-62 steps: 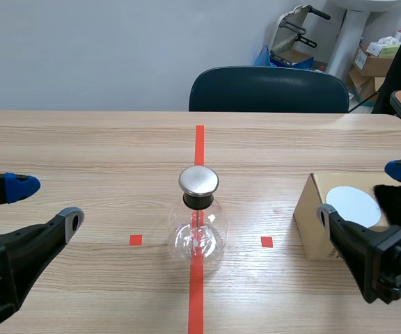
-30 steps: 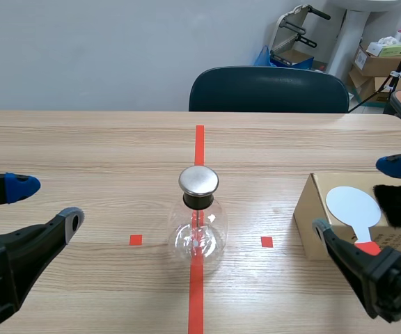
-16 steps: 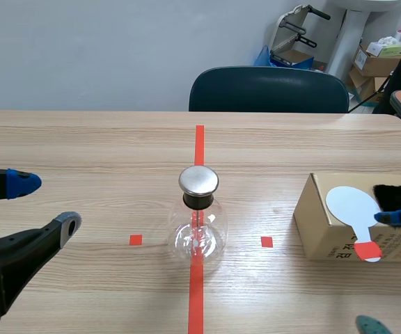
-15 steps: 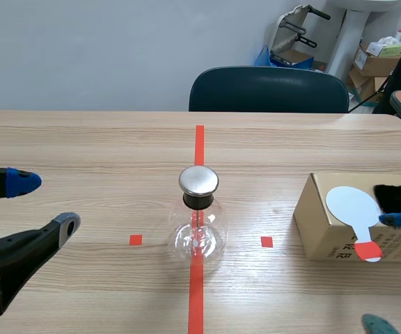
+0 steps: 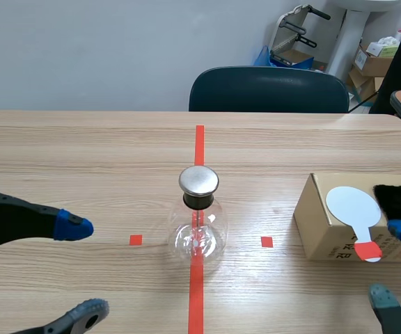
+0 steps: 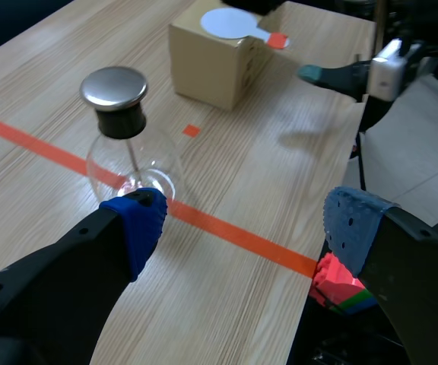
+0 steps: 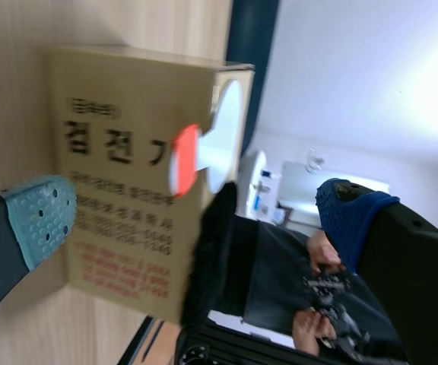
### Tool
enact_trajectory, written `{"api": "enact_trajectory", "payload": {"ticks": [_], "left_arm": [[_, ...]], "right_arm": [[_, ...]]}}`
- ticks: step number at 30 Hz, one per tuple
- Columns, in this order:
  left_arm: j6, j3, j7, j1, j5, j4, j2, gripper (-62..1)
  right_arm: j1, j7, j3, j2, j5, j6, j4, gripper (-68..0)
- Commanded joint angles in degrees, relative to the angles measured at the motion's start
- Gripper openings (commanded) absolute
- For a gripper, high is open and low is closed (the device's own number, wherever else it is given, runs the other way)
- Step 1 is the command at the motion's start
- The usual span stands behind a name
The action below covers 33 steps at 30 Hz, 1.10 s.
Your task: Do the electroscope experiment
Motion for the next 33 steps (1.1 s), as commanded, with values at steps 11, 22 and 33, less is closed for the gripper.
{"api": "enact_trajectory", "payload": {"ticks": [11,22,33], "left_arm": [[-5.7,0.7,-0.5,0.3,-6.8,4.5,-4.7,-15.7],[-5.7,0.7,-1.0,0.3,-8.3,4.9,-4.8,-15.7],[-5.6,0.7,-0.7,0.3,-8.3,4.9,-4.7,-15.7]], "right_arm": [[9.1,-15.6,-9.9,0.8,0.4,-1.3,-0.5,0.4],[8.7,-19.5,-11.2,0.8,-0.3,-1.3,-0.5,0.4],[8.2,-18.9,-11.2,0.8,-0.8,-1.3,-0.5,-42.0]]}}
